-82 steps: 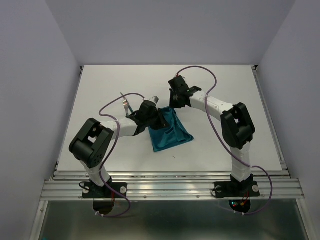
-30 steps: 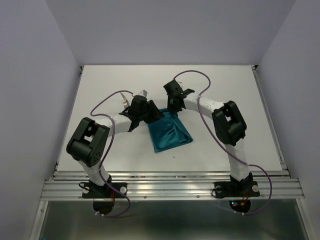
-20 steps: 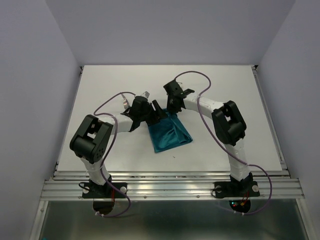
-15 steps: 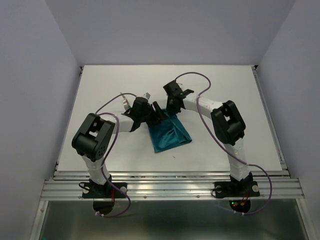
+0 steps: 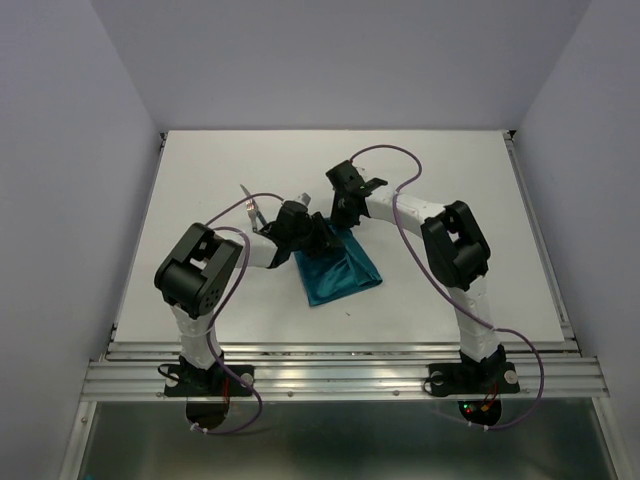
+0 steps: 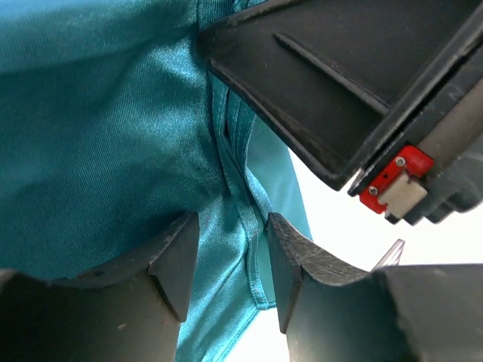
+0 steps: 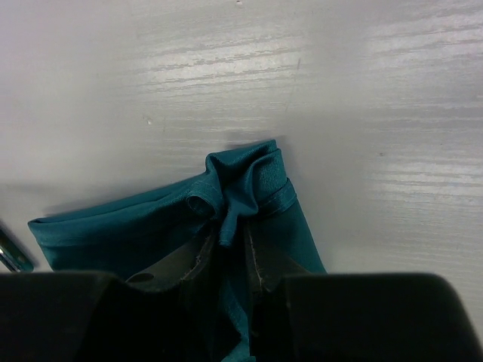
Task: Fold the napkin into a case and place the utensils inside
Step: Fold the 2/3-rectangle-folded napkin at the center of the board.
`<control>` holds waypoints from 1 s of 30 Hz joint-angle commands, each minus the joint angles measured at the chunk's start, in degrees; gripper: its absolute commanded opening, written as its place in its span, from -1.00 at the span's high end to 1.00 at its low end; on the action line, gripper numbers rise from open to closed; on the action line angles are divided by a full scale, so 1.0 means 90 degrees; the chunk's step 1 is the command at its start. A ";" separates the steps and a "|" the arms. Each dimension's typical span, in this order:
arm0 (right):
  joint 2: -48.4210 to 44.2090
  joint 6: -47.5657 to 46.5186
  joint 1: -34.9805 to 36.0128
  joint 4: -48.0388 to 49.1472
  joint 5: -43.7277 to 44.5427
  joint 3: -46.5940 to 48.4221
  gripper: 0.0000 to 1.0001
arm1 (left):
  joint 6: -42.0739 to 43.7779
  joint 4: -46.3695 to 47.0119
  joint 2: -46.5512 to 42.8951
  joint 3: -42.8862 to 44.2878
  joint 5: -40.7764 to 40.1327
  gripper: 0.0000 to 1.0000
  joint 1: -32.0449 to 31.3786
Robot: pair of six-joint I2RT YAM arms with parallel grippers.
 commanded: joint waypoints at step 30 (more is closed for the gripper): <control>-0.0120 0.0047 0.0047 0.0118 -0.0147 -0.0052 0.56 | -0.0691 0.0399 0.0556 0.0714 -0.1152 0.04 -0.0396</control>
